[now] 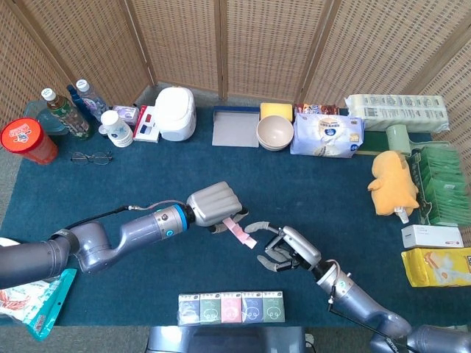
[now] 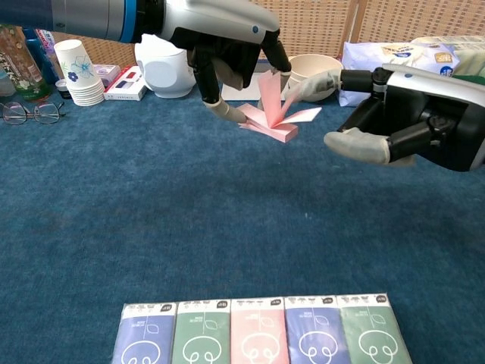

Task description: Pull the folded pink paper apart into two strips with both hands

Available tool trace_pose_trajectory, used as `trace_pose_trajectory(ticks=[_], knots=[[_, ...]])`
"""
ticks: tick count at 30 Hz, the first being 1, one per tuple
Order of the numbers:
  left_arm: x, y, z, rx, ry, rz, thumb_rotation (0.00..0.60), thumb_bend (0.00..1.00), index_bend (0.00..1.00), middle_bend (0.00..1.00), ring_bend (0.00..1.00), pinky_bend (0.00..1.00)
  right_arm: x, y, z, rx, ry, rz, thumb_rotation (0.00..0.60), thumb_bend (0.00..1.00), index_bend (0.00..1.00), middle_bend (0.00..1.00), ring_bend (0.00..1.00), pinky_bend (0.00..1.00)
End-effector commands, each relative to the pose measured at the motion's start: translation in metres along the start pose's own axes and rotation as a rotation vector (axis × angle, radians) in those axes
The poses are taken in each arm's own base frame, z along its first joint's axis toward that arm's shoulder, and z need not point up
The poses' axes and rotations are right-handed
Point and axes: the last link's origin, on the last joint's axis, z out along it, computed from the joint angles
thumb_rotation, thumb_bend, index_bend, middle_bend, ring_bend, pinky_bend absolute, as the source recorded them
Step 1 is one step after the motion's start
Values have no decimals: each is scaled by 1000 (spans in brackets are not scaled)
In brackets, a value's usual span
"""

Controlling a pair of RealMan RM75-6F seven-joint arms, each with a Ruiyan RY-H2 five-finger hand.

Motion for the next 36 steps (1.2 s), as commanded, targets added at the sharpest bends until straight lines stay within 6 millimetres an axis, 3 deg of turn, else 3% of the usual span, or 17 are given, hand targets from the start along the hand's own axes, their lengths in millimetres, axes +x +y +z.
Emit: trace_pose_trajectory(ticks=[1, 23, 36], knots=[[0, 1, 0, -2, -1, 3, 600, 465, 704, 1000, 1000, 954, -1, -2, 2, 4, -3, -1, 600, 424, 261, 1000, 1000, 1000], [-1, 3, 0, -13, -2, 2, 600, 465, 703, 1000, 1000, 954, 2, -1, 9, -11, 11, 1, 600, 424, 202, 1000, 1000, 1000], [-1, 3, 4, -9, -3, -2, 600, 465, 703, 1000, 1000, 954, -5, -3, 12, -12, -24, -6, 600, 425, 221, 1000, 1000, 1000]])
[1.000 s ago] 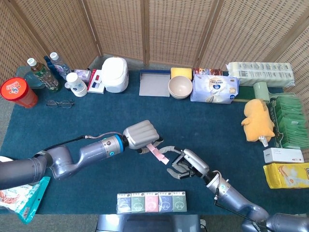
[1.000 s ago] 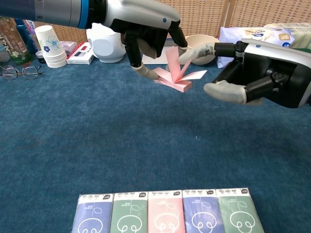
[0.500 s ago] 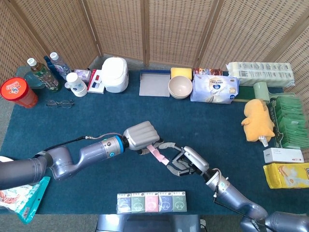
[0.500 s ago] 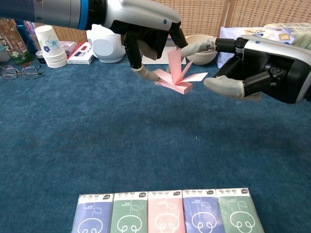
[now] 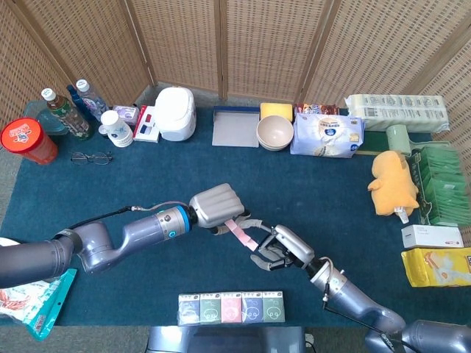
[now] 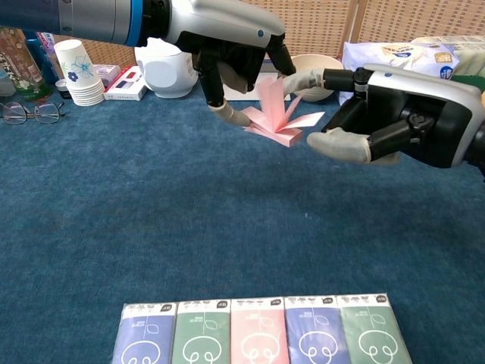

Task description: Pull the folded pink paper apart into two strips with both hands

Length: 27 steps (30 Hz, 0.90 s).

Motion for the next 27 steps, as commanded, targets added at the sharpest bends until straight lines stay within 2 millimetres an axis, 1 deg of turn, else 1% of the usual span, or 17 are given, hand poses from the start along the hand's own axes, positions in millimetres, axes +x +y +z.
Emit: trace_pose_trajectory(ticks=[1, 16, 23, 27], knots=[[0, -1, 0, 2, -1, 1, 600, 465, 703, 1000, 1000, 954, 0, 0, 0, -2, 1, 0, 600, 424, 225, 1000, 1000, 1000], [-2, -1, -1, -1, -4, -1, 600, 465, 703, 1000, 1000, 954, 0, 1, 1, -3, 2, 0, 600, 424, 230, 1000, 1000, 1000], [-3, -2, -1, 2, -5, -1, 600, 465, 703, 1000, 1000, 954, 0, 2, 1, -7, 2, -1, 600, 424, 275, 1000, 1000, 1000], [-2, -2, -1, 1, -2, -5, 600, 465, 703, 1000, 999, 954, 1, 3, 0, -8, 9, -5, 600, 424, 279, 1000, 1000, 1000]])
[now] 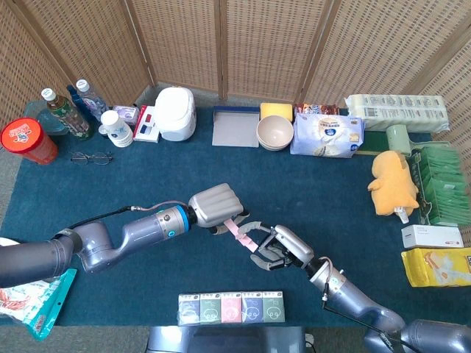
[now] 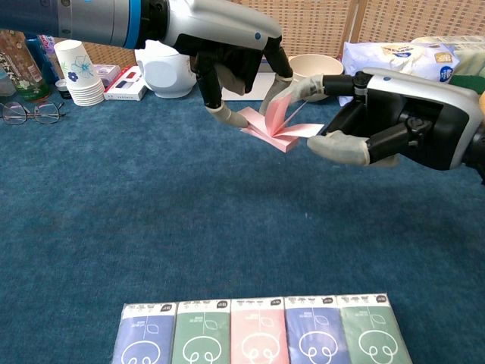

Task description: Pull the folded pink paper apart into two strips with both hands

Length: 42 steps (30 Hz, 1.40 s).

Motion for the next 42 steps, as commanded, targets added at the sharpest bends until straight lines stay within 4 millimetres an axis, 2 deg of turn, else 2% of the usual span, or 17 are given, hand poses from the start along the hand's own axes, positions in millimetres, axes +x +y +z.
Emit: trace_pose_trajectory(ticks=[1, 9, 22, 36, 42], knots=[[0, 0, 0, -1, 3, -2, 600, 465, 703, 1000, 999, 954, 1, 0, 0, 0, 3, -1, 600, 424, 281, 1000, 1000, 1000], [0, -1, 0, -1, 3, -7, 600, 465, 702, 1000, 1000, 954, 1, 1, 0, -1, 5, 0, 600, 445, 290, 1000, 1000, 1000], [-1, -2, 0, -1, 2, -15, 600, 464, 700, 1000, 999, 954, 1, 1, 3, -1, 11, -6, 600, 587, 267, 1000, 1000, 1000], [-1, 0, 5, -6, -1, -32, 600, 463, 698, 1000, 999, 954, -2, 1, 7, -5, 11, -10, 600, 590, 269, 1000, 1000, 1000], [-2, 3, 7, -12, -3, -32, 600, 463, 698, 1000, 1000, 954, -1, 2, 7, -9, 18, -11, 600, 590, 307, 1000, 1000, 1000]])
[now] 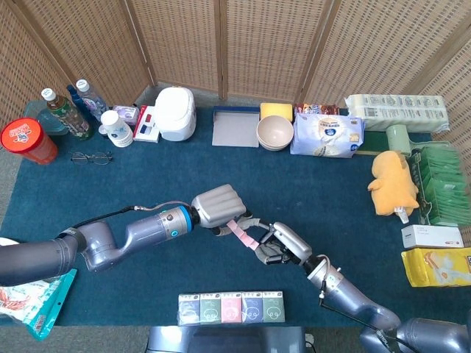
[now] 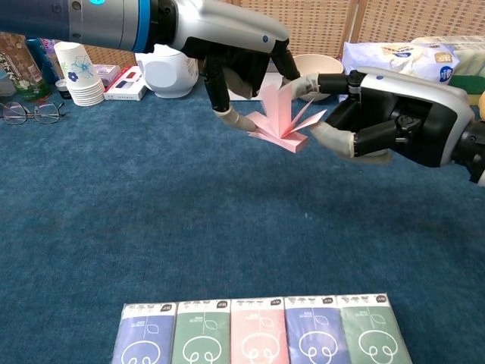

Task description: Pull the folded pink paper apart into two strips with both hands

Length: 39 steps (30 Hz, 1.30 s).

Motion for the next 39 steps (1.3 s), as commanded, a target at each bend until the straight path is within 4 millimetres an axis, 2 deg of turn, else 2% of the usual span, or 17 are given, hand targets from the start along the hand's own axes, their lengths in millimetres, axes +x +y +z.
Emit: trace_pose_trajectory(ticks=[1, 39], knots=[[0, 0, 1, 0, -1, 1, 600, 463, 698, 1000, 1000, 954, 0, 0, 0, -1, 1, 0, 600, 589, 315, 1000, 1000, 1000], [-6, -1, 3, 17, -15, 1, 600, 460, 692, 1000, 994, 954, -1, 2, 2, -17, 31, -1, 600, 589, 552, 1000, 1000, 1000]])
